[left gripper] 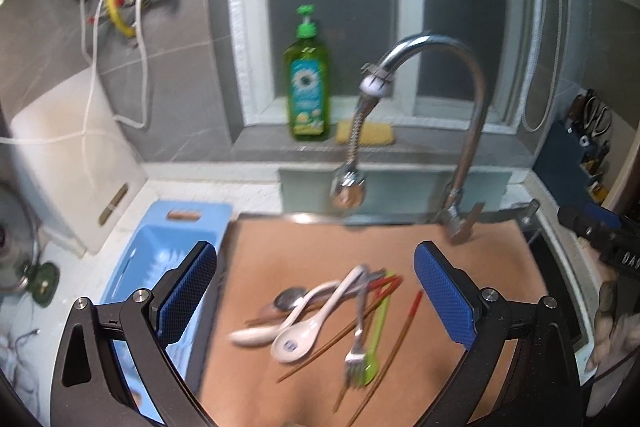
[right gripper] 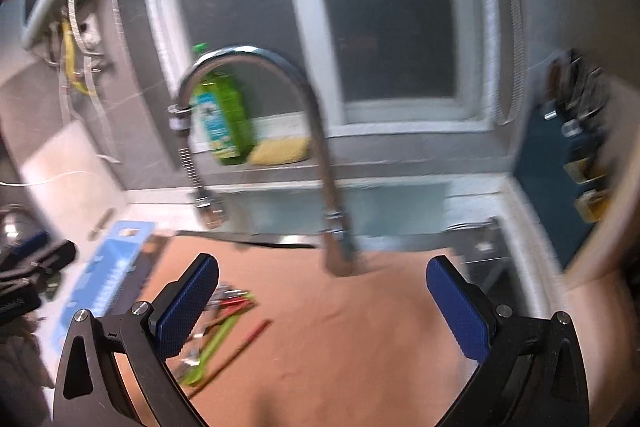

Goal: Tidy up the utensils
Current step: 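Lower both tools toward the utensil pile on the brown mat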

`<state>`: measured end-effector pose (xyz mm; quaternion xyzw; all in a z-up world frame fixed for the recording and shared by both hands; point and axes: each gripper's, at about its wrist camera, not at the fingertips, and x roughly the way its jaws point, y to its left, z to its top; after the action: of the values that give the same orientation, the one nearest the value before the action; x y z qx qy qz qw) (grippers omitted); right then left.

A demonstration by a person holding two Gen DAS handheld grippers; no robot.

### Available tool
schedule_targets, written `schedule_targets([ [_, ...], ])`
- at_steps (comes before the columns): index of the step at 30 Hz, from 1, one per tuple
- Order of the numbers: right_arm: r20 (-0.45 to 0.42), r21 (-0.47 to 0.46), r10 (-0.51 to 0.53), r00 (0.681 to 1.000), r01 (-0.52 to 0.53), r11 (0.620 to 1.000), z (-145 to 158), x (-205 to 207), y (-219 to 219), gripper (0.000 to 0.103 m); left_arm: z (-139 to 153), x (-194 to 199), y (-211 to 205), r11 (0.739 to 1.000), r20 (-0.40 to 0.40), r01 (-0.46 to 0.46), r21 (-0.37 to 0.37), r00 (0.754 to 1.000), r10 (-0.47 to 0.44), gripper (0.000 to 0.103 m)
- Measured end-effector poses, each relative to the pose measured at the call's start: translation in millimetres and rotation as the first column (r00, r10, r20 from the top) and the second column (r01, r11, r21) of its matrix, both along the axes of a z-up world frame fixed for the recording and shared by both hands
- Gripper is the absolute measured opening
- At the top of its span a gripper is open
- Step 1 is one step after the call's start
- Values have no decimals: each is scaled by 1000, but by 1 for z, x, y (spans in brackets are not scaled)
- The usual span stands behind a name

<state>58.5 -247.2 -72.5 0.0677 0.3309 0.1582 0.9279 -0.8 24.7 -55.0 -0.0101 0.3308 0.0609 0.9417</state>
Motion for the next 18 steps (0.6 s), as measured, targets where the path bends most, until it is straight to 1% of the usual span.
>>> schedule_targets([
  [3, -49, 68, 62, 997, -58, 996, -18, 9, 4, 103, -17, -10, 10, 999, -48, -32, -13, 998, 31, 99],
  [6, -122, 76, 134, 983, -126, 989, -36, 19, 15, 103, -34, -18, 13, 999, -102, -49, -13, 994, 47, 99],
  [12, -246, 27, 199, 949, -198, 980, -65, 32, 38, 103, -64, -37, 17, 995, -189, -80, -58, 980, 68, 99],
  [14, -272, 24, 218, 937, -220, 975, -72, 34, 45, 103, -69, -41, 16, 995, -207, -85, -59, 976, 71, 99],
  [16, -274, 17, 253, 928, -258, 966, -78, 37, 53, 102, -75, -45, 15, 994, -224, -89, -65, 972, 73, 98],
  [17, -275, 2, 278, 920, -288, 958, -81, 39, 60, 101, -78, -48, 17, 994, -226, -91, -66, 971, 74, 97],
  [18, -277, -10, 299, 913, -313, 950, -83, 40, 65, 95, -79, -49, 17, 993, -232, -94, -68, 970, 76, 96],
])
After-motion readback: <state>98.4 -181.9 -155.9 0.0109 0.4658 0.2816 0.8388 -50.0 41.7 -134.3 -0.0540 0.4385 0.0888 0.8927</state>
